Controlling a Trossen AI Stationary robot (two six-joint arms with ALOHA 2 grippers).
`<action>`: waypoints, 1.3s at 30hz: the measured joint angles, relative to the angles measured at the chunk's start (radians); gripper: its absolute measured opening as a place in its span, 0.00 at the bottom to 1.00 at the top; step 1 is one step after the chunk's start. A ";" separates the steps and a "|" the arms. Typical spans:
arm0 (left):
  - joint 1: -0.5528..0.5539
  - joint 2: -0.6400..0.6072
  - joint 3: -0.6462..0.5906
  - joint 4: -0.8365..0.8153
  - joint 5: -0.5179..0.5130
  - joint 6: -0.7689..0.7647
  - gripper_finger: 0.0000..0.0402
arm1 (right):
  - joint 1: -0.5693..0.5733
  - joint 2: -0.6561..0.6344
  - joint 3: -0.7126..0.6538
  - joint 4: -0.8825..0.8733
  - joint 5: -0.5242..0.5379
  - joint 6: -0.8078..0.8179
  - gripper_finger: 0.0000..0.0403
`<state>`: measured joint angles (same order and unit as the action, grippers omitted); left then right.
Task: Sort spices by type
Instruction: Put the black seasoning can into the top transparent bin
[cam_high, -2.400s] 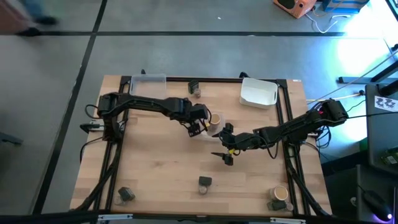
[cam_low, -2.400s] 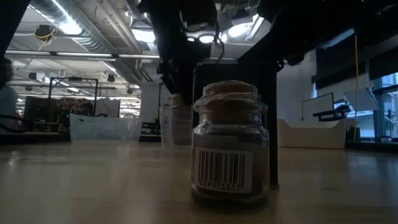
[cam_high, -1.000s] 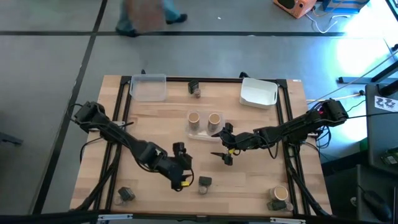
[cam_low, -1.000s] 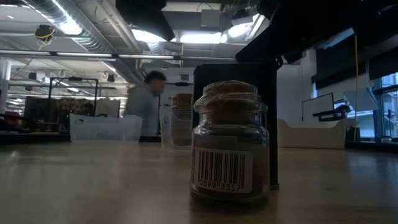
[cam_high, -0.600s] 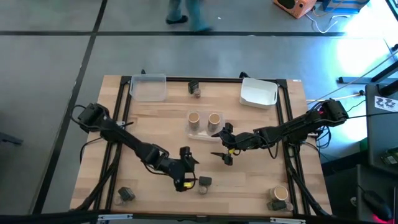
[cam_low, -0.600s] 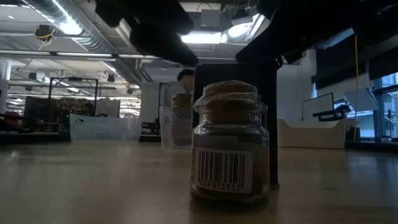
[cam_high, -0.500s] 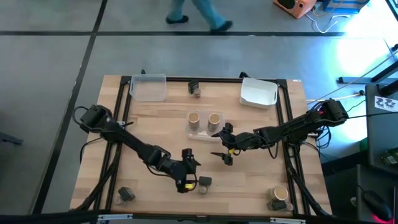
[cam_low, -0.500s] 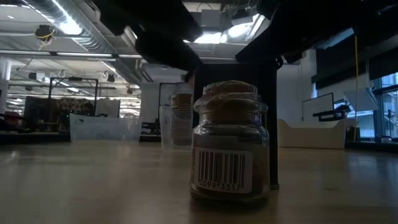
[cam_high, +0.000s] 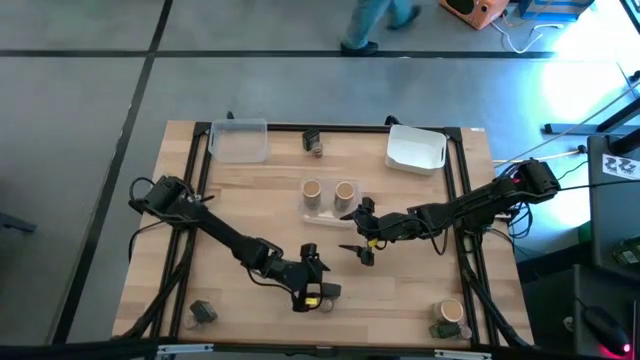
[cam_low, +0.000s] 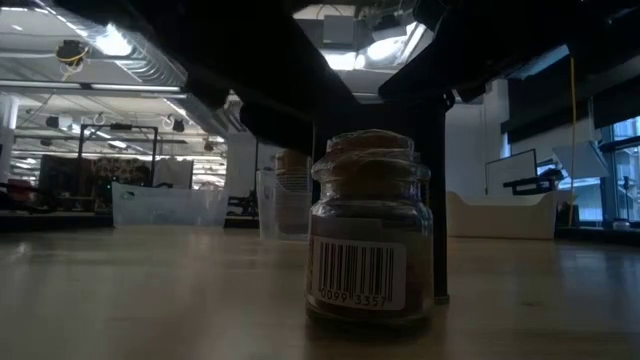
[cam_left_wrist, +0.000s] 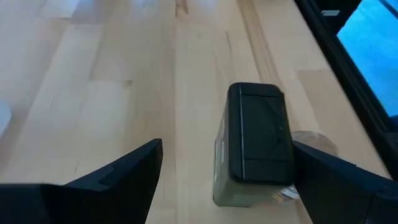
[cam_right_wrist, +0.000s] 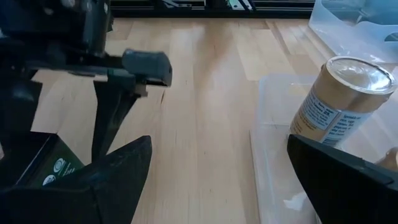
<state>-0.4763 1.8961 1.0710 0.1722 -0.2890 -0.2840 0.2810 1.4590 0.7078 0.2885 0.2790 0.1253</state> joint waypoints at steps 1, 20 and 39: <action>0.000 0.008 0.000 0.014 0.001 0.001 0.80 | 0.000 0.000 0.000 0.000 0.000 0.000 0.93; 0.021 0.010 0.000 -0.029 -0.012 0.038 0.39 | 0.000 0.000 0.000 -0.002 0.046 -0.003 0.93; 0.018 -0.170 0.000 -0.191 -0.113 0.040 0.29 | 0.000 0.000 0.000 -0.009 0.050 -0.003 0.93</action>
<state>-0.4585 1.7259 1.0714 -0.0189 -0.4024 -0.2441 0.2812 1.4590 0.7078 0.2794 0.3294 0.1220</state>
